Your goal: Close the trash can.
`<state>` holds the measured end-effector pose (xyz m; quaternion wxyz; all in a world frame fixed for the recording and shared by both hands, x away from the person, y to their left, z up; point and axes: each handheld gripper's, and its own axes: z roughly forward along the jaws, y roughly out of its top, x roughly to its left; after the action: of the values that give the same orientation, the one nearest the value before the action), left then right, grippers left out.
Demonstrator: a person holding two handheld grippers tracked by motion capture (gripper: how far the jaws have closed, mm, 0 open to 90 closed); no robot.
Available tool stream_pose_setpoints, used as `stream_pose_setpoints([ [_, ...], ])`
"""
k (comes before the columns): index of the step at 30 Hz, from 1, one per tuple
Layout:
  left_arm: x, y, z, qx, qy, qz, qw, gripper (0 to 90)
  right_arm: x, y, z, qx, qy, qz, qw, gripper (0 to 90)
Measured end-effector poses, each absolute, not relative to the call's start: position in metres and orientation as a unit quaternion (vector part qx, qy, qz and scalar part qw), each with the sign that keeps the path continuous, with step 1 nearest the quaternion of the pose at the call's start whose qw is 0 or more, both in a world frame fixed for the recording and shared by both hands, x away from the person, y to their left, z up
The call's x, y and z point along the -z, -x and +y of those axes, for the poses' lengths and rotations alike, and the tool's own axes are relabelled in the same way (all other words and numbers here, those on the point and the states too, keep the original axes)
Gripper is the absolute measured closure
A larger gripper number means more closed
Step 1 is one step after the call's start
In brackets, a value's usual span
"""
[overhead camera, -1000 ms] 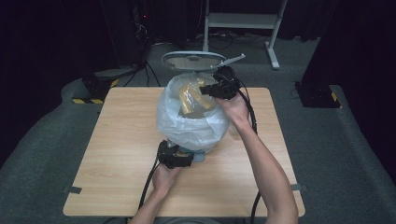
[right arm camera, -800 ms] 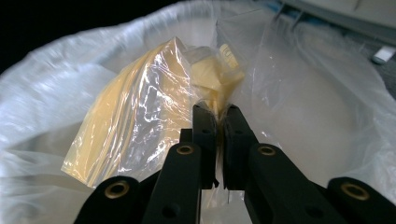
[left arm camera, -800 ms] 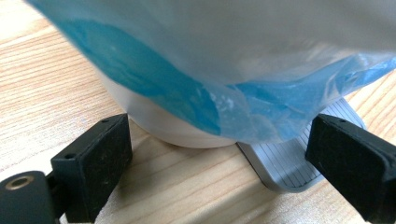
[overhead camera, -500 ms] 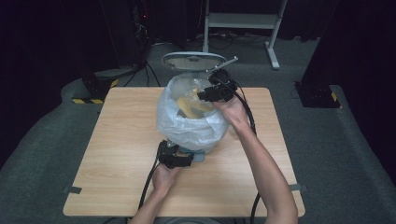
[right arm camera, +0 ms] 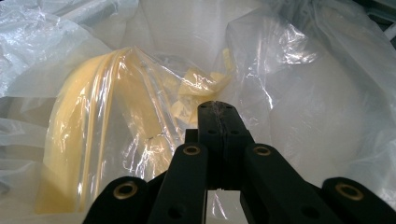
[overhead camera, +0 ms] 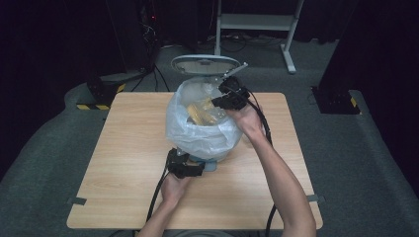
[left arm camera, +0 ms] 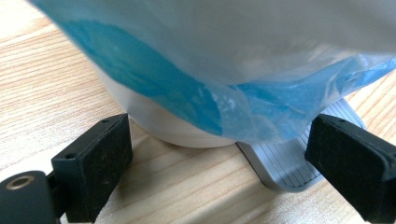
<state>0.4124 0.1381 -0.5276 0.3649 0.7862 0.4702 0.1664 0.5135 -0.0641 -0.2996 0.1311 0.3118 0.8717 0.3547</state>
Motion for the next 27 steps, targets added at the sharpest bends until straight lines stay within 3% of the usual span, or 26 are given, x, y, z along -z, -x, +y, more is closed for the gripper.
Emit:
stream_pose_setpoints([
  [5, 0.528, -0.412, 0.138, -0.166, -0.786, 0.47, 0.365, 7.4, 0.294, -0.507, -0.066, -0.39, -0.321, 0.853, 0.127, 81.1],
  [10, 0.528, -0.412, 0.138, -0.166, -0.786, 0.47, 0.365, 7.4, 0.285, -0.501, -0.065, -0.409, -0.305, 0.846, 0.156, 71.1],
  [22, 0.528, -0.412, 0.138, -0.166, -0.785, 0.471, 0.366, 7.4, 0.295, -0.509, -0.044, -0.357, -0.286, 0.873, 0.173, 85.3],
  [27, 0.528, -0.412, 0.138, -0.165, -0.784, 0.473, 0.367, 7.5, 0.294, -0.504, -0.052, -0.368, -0.291, 0.867, 0.168, 84.5],
])
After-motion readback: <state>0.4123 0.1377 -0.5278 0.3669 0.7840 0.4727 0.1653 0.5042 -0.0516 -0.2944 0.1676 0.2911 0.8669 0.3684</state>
